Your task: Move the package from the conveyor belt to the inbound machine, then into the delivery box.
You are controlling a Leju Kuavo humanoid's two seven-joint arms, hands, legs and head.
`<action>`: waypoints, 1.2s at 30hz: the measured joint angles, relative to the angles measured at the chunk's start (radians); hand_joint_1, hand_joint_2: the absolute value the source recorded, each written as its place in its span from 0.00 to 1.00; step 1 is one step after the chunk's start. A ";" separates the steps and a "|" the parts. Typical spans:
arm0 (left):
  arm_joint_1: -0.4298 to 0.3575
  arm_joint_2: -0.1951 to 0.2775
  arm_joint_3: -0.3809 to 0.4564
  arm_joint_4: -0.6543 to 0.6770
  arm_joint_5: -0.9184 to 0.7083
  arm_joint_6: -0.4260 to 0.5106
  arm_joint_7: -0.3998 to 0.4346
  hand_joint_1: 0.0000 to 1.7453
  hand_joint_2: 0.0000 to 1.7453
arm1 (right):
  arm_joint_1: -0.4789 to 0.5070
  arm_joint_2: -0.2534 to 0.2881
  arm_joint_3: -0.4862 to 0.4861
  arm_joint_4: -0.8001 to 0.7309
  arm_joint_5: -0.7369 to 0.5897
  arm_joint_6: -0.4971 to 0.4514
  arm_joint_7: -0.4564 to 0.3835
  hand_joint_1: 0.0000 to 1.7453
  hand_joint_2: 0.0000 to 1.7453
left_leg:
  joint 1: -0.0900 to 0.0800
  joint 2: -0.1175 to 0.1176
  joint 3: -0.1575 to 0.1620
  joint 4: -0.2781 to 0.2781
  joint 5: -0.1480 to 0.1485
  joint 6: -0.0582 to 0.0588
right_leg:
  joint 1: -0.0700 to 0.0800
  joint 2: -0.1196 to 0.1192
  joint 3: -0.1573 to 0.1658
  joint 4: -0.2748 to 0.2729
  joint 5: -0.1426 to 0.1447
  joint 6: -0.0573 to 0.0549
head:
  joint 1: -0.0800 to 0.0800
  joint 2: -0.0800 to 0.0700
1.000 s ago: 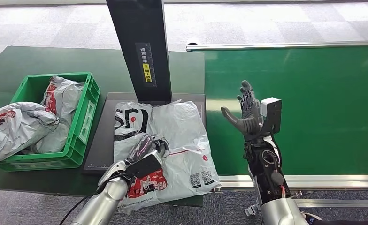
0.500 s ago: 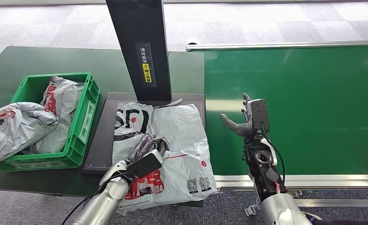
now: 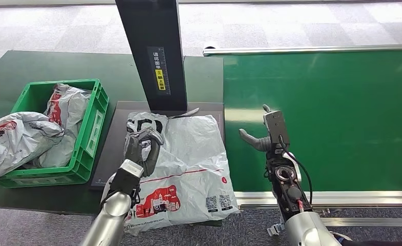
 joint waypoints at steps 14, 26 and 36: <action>0.078 0.022 -0.042 -0.192 -0.335 0.025 0.123 0.00 1.00 | -0.024 -0.006 0.015 0.036 0.003 0.042 -0.022 0.00 1.00 | 0.000 0.000 0.000 0.000 0.000 0.000 | 0.000 0.000 0.000 0.000 0.000 0.000 | 0.000 0.000; 0.057 0.054 -0.130 -0.037 -0.550 -0.118 0.402 0.00 1.00 | -0.029 -0.007 0.028 0.051 0.007 0.040 -0.009 0.00 1.00 | 0.000 0.000 0.000 0.000 0.000 0.000 | 0.000 0.000 0.000 0.000 0.000 0.000 | 0.000 0.000; 0.035 0.057 -0.130 0.076 -0.560 -0.144 0.501 0.13 1.00 | -0.019 -0.005 0.041 0.051 0.035 0.030 0.011 0.00 1.00 | 0.000 0.000 0.000 0.000 0.000 0.000 | 0.000 0.000 0.000 0.000 0.000 0.000 | 0.000 0.000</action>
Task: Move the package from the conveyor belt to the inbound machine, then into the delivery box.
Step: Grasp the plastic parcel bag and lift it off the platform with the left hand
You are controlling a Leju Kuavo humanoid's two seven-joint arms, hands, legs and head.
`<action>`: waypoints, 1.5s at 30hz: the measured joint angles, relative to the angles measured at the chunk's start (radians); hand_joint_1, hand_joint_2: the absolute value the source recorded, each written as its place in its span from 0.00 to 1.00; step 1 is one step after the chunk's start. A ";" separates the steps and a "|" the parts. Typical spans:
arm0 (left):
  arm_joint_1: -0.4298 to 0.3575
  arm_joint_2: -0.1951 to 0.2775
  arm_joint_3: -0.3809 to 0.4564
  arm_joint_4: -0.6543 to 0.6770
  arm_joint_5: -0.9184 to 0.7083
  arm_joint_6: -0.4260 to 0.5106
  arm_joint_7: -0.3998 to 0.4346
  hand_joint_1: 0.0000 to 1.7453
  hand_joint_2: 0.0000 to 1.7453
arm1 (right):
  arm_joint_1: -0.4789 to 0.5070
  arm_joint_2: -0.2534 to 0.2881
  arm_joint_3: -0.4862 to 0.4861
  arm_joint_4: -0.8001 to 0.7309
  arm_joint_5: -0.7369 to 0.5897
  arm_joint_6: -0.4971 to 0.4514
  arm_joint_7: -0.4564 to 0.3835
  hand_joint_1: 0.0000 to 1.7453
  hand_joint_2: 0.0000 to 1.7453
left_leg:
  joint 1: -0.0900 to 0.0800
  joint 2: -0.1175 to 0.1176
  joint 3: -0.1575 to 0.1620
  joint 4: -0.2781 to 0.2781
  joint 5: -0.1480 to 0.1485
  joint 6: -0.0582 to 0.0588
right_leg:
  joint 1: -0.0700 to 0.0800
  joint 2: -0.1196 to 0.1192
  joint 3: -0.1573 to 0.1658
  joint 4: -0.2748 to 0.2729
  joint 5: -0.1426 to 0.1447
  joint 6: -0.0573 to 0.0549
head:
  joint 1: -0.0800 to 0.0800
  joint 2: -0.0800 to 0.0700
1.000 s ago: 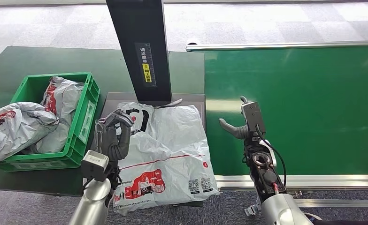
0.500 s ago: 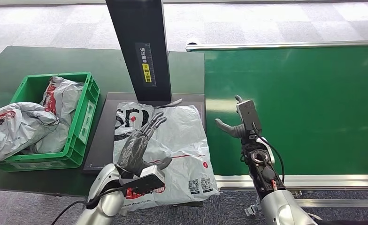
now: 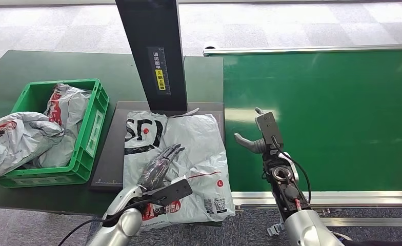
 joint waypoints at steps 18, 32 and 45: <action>-0.007 -0.007 0.028 0.005 0.144 -0.003 -0.066 1.00 1.00 | 0.016 0.007 0.004 -0.013 0.023 -0.007 0.011 0.00 1.00 | 0.000 0.000 0.000 0.000 0.000 0.000 | 0.000 0.000 0.001 0.000 0.000 0.000 | 0.000 0.000; 0.015 -0.025 0.080 -0.135 0.357 0.291 -0.339 1.00 1.00 | 0.027 0.003 0.003 -0.035 0.037 0.002 -0.003 0.00 1.00 | 0.000 0.000 0.000 0.000 0.000 0.000 | 0.000 0.000 0.000 0.000 0.000 0.000 | 0.000 0.000; 0.029 -0.021 0.010 -0.422 0.344 0.691 -0.526 1.00 1.00 | 0.032 -0.007 0.002 -0.039 0.022 0.012 -0.023 0.00 1.00 | 0.000 0.000 0.000 0.000 0.000 0.000 | 0.000 0.000 0.000 0.000 0.000 0.000 | 0.000 0.000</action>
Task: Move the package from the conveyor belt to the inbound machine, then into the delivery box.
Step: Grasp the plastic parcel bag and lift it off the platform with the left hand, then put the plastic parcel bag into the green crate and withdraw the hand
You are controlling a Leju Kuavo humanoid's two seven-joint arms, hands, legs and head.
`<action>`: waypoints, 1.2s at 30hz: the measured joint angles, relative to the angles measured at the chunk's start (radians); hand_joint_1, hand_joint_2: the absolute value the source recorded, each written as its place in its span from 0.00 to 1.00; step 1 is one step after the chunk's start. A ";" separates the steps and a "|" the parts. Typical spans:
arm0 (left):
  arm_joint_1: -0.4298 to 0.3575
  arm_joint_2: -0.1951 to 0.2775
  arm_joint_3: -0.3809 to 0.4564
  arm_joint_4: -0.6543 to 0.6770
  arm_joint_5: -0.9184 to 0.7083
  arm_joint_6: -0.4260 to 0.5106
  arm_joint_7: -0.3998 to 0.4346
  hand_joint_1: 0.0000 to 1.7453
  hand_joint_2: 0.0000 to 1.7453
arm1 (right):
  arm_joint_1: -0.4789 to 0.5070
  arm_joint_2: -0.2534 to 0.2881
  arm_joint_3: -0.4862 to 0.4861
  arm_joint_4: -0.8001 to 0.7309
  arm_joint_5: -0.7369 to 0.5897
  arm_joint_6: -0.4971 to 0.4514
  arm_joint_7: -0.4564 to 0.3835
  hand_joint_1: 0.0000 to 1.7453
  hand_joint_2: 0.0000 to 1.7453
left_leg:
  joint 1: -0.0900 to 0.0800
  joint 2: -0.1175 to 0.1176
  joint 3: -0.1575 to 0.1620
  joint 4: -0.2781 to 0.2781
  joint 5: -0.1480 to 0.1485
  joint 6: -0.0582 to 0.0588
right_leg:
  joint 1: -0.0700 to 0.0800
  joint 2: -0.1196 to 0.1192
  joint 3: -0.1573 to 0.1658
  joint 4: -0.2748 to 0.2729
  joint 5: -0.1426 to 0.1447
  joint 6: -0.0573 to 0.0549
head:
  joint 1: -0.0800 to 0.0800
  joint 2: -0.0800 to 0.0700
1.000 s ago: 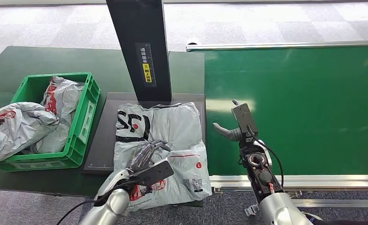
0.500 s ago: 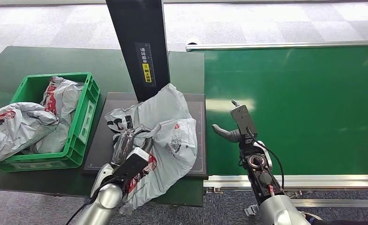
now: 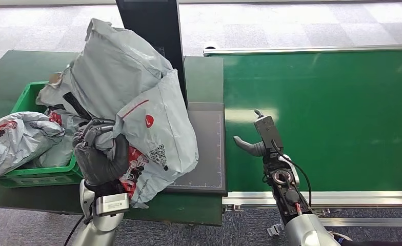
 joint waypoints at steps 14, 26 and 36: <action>-0.276 0.050 0.129 0.211 -0.598 -0.139 0.519 1.00 1.00 | -0.001 0.008 0.004 0.002 0.024 0.013 -0.003 0.00 1.00 | 0.000 0.000 0.000 0.000 0.002 0.000 | 0.000 0.000 0.000 0.001 0.001 -0.001 | 0.000 0.000; -0.676 0.206 0.219 0.803 -0.848 -0.227 0.922 1.00 1.00 | -0.049 0.023 0.040 0.046 0.020 0.023 -0.003 0.00 1.00 | 0.000 0.001 0.000 0.000 0.003 0.000 | 0.001 0.000 0.000 0.001 0.001 -0.001 | 0.000 0.000; -0.809 0.299 0.219 1.080 -0.955 -0.314 1.097 1.00 1.00 | -0.075 0.038 0.073 0.089 0.017 0.026 -0.003 0.00 1.00 | 0.000 0.001 0.000 0.000 0.003 0.000 | 0.001 0.000 -0.001 0.001 0.001 -0.001 | 0.000 0.000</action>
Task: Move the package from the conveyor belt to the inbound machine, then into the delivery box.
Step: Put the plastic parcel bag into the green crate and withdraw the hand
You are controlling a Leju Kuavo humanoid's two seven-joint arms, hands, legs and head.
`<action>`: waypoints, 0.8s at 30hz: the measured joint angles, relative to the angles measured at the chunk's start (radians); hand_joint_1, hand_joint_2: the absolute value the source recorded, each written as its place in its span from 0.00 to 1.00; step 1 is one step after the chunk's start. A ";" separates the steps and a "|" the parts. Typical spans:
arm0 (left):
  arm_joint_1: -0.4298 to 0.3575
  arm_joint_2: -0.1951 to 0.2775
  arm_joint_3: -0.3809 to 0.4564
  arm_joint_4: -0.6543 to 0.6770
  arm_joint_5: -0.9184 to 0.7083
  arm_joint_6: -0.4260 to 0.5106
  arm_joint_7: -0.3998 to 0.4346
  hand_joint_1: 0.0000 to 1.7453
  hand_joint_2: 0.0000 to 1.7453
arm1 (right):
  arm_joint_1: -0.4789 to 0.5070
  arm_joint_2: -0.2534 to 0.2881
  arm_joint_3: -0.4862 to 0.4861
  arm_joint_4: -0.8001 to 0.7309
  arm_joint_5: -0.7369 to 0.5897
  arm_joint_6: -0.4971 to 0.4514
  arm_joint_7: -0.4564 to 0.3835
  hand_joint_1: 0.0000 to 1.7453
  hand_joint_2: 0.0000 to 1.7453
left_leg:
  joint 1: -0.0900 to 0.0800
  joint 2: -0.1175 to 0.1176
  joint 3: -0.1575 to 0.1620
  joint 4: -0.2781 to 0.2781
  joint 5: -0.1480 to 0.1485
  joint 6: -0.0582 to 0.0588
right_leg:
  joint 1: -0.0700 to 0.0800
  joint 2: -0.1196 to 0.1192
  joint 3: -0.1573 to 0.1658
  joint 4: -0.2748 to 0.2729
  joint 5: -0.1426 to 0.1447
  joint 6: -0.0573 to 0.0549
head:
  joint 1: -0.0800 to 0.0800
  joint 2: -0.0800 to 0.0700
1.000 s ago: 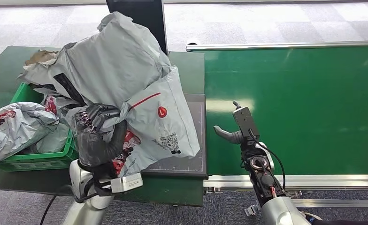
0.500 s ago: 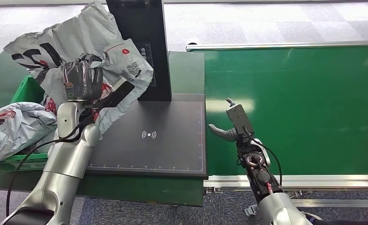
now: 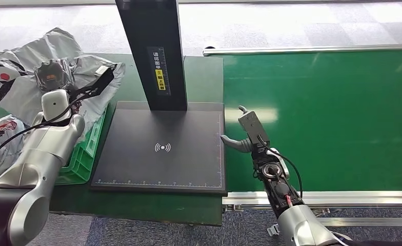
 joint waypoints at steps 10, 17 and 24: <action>-0.030 0.074 -0.055 0.124 -0.001 -0.135 0.128 1.00 1.00 | -0.024 0.011 0.025 0.031 -0.007 0.003 0.000 0.00 1.00 | 0.000 0.000 0.000 0.000 0.000 0.000 | 0.000 0.000 0.000 0.000 0.000 0.000 | 0.000 0.000; -0.027 0.098 -0.056 0.163 0.003 -0.151 0.146 0.00 1.00 | -0.029 0.011 0.038 0.046 -0.008 0.002 0.000 0.00 1.00 | 0.000 0.000 0.000 0.000 0.000 0.000 | 0.000 0.000 0.000 0.000 0.000 0.000 | 0.000 0.000; -0.016 0.102 -0.051 0.175 0.003 -0.059 0.120 0.00 1.00 | -0.034 0.011 0.054 0.058 -0.013 0.002 -0.001 0.00 1.00 | 0.000 -0.001 0.000 0.000 0.000 0.000 | 0.000 0.000 0.000 0.000 0.000 0.000 | 0.000 0.000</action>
